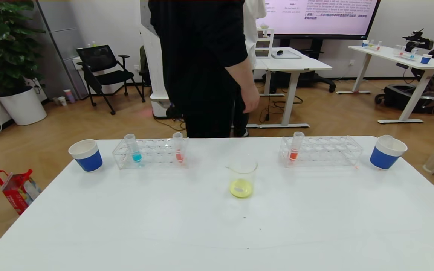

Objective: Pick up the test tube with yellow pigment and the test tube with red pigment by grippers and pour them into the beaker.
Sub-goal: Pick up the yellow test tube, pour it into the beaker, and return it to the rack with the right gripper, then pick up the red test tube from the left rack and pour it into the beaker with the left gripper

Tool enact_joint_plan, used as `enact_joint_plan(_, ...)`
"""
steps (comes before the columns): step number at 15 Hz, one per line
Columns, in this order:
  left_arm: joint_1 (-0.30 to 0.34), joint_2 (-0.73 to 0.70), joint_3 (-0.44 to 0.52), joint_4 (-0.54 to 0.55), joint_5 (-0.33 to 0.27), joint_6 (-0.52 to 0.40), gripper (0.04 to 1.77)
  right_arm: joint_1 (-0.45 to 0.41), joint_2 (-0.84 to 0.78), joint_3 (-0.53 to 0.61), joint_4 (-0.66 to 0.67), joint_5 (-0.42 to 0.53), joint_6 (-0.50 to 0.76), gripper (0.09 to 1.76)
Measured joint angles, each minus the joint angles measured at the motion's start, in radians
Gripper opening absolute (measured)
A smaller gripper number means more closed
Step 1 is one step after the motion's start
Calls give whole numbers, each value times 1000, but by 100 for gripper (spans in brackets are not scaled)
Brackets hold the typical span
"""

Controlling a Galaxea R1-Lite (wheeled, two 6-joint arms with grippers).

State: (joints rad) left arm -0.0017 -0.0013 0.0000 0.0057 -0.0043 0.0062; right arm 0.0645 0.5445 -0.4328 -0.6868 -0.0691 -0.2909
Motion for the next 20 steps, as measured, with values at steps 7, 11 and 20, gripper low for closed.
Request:
enact_joint_plan(7, 0, 0, 0, 0, 0, 0, 175, -44, -416, 78, 426, -3, -24, 174)
enact_joint_plan(11, 0, 0, 0, 0, 0, 0, 175, -51, -524, 249, 409, 3, 41, 174)
enact_joint_plan(20, 0, 0, 0, 0, 0, 0, 175, -53, -545, 431, 678, 96, 151, 174)
